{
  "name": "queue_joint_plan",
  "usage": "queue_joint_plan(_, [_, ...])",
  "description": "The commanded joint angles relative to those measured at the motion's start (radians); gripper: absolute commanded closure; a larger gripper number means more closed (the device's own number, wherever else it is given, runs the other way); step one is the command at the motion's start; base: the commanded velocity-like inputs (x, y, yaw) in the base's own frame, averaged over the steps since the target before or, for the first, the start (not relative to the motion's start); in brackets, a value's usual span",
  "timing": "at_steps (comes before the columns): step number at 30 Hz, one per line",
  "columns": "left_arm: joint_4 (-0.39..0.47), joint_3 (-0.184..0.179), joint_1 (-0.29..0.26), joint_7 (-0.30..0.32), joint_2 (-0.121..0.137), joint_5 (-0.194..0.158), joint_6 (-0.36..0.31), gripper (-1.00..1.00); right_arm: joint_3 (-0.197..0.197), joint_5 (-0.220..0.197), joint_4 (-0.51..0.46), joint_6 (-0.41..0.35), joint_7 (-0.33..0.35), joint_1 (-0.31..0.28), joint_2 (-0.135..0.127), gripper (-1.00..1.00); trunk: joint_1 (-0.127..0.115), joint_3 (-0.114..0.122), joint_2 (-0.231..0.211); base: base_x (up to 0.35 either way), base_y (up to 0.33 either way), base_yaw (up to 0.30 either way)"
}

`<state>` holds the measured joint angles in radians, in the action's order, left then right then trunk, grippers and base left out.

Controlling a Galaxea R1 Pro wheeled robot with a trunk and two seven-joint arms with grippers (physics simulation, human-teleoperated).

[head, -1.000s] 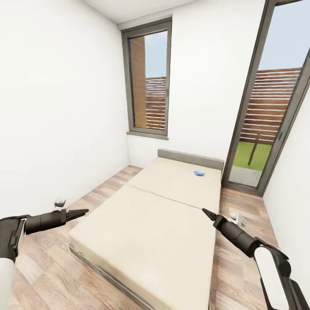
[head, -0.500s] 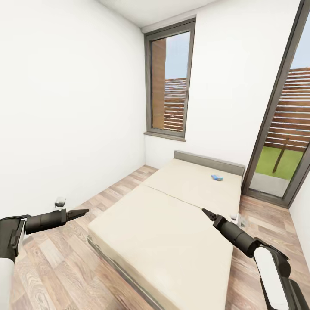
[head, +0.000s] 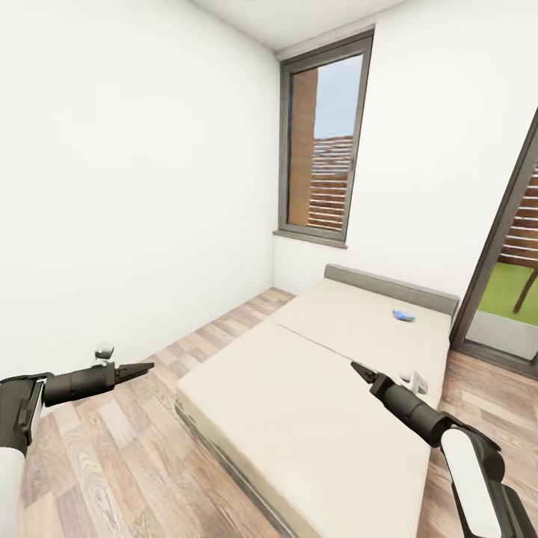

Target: Put all the toys in the child's room - the three board games (two on the bed and one on the table), the two jigsaw puzzles on the table, and the tennis ball on the table - inside the toy box on the table in the child's room.

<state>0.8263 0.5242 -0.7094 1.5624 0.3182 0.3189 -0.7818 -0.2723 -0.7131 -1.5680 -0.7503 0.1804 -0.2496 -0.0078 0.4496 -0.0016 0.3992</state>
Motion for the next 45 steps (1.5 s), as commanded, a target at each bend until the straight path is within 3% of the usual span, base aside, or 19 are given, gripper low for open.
queue_joint_plan(1, [0.000,0.003,-0.001,0.008,-0.001,0.010,-0.010,-1.00,-0.002,0.003,0.000,-0.005,0.006,0.000,0.000,-1.00,0.000,0.000,0.001,-0.003,0.000,0.037])
queue_joint_plan(12, [0.000,0.002,-0.001,0.008,-0.004,0.010,0.011,-1.00,-0.002,0.003,0.000,-0.004,0.005,0.000,0.001,-1.00,0.000,0.000,0.001,-0.099,-0.020,0.152])
queue_joint_plan(26, [0.000,0.002,-0.001,0.008,-0.012,0.011,0.014,-1.00,-0.002,0.004,0.012,-0.004,0.005,0.000,0.001,-1.00,0.000,0.000,0.001,-0.104,-0.217,0.288])
queue_joint_plan(45, [0.000,0.002,-0.001,0.008,-0.012,0.010,0.016,-1.00,-0.002,0.004,0.014,-0.004,0.006,0.000,0.002,-1.00,0.000,0.000,0.001,-0.019,-0.011,0.291])
